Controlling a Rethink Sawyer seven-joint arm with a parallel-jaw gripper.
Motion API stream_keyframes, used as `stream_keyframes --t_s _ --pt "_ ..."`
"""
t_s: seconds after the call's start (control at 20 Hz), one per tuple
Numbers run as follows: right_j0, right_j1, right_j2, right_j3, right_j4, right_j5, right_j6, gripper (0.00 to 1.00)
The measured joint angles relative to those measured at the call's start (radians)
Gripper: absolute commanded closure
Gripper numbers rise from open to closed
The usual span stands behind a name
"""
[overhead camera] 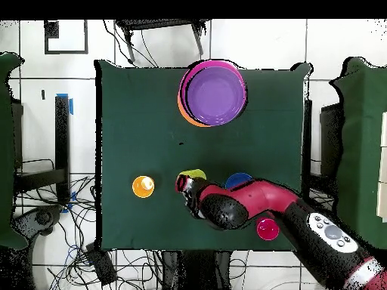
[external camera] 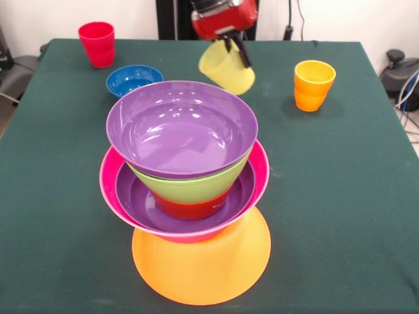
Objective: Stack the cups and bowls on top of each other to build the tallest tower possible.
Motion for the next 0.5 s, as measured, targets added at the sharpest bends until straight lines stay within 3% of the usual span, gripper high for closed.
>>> stream_keyframes --t_s 0.15,0.5 --pt "0.141 0.005 -0.147 -0.008 -0.001 -0.124 0.010 1.00" --pt "0.315 0.012 -0.372 -0.007 0.005 -0.286 0.013 1.00"
